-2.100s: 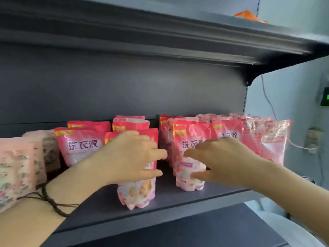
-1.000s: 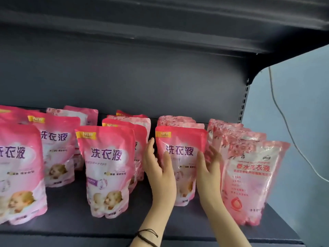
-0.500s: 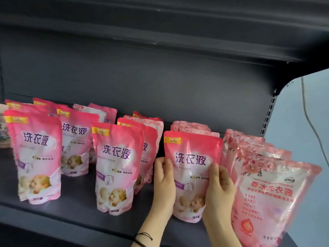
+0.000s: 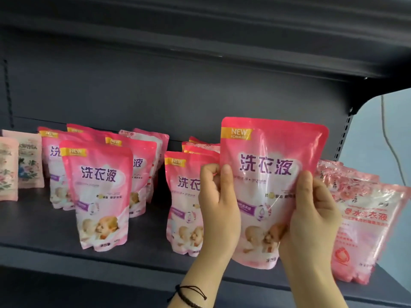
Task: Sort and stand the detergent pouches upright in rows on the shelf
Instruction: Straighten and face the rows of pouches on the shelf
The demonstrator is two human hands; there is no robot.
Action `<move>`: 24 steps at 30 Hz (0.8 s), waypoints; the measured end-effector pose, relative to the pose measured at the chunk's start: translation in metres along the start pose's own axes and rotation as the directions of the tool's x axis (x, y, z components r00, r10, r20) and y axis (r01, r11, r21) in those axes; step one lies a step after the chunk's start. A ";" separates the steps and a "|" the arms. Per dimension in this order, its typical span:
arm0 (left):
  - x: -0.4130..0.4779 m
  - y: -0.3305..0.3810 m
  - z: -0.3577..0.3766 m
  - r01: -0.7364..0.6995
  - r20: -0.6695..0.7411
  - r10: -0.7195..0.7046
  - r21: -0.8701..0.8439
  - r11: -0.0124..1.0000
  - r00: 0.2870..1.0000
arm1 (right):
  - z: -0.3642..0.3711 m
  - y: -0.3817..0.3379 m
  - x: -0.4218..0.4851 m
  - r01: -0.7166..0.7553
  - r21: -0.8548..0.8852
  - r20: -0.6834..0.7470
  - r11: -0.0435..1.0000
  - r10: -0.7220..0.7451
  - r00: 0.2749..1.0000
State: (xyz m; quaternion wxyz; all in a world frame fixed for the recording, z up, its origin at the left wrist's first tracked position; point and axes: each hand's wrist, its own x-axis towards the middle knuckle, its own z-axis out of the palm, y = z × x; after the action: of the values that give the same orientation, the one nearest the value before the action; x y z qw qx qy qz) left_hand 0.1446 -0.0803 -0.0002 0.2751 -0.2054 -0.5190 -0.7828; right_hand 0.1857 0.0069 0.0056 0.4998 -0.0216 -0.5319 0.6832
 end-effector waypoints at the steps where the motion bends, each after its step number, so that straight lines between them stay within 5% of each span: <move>1: 0.003 0.005 -0.014 0.008 -0.006 -0.008 -0.005 1.000 1.000 | 0.010 -0.001 -0.011 -0.001 0.030 0.001 1.000 0.001 1.000; 14: 0.063 0.029 -0.221 -0.030 -0.074 0.040 0.139 0.990 0.996 | 0.175 0.037 -0.157 -0.075 0.046 -0.067 0.996 0.078 0.995; 24: 0.088 -0.006 -0.275 0.010 -0.166 0.023 0.191 0.981 0.986 | 0.230 0.089 -0.185 -0.041 -0.058 -0.049 0.997 0.039 0.998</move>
State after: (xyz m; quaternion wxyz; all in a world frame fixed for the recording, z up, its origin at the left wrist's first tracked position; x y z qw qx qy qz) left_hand 0.0638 -0.3522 -0.0546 0.3387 -0.1132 -0.5663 -0.7428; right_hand 0.0899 -0.2800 -0.0541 0.4978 -0.0633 -0.5392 0.6764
